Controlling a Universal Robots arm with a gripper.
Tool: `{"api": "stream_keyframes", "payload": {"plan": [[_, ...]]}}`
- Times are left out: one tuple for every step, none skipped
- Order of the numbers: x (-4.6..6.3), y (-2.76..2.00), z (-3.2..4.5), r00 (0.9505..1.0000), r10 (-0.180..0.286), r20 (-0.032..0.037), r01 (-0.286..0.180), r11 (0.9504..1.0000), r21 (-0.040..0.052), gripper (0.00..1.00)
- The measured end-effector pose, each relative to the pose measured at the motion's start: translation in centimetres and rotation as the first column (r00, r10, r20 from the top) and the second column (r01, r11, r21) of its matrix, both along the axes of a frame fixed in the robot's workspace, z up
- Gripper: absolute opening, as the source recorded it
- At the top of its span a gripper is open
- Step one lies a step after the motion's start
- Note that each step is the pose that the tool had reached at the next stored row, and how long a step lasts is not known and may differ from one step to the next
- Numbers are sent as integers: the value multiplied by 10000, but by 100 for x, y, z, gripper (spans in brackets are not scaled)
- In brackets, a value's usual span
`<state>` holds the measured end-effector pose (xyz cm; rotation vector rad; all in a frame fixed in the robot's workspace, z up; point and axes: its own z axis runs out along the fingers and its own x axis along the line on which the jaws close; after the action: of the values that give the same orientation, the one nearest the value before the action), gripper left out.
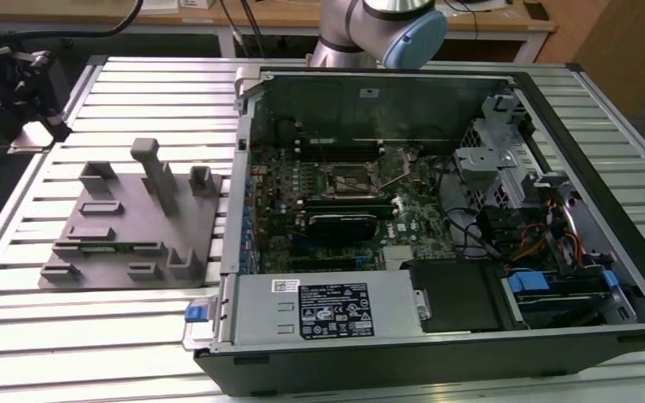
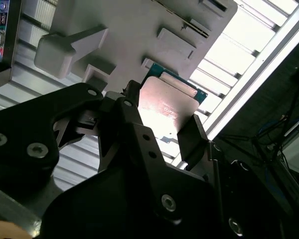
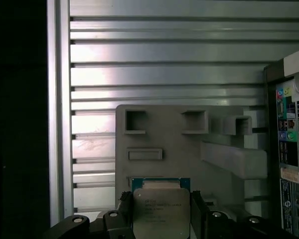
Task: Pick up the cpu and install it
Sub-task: 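Pick up the cpu and move it towards the insertion slot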
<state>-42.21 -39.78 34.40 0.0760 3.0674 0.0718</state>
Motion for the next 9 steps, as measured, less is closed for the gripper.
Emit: {"api": "stream_keyframes", "payload": {"plan": [[0,0,14,10000,0,11,0,10000,0,55],[0,0,29,10000,0,20,0,10000,0,55],[0,0,43,10000,0,28,0,10000,0,55],[0,0,58,10000,0,35,0,10000,0,55],[0,0,71,10000,0,40,0,10000,0,55],[0,0,84,10000,0,47,0,10000,0,55],[0,0,97,10000,0,54,0,10000,0,55],[0,0,111,10000,0,62,0,10000,-1,55],[0,0,125,10000,0,70,0,10000,0,55]]}}
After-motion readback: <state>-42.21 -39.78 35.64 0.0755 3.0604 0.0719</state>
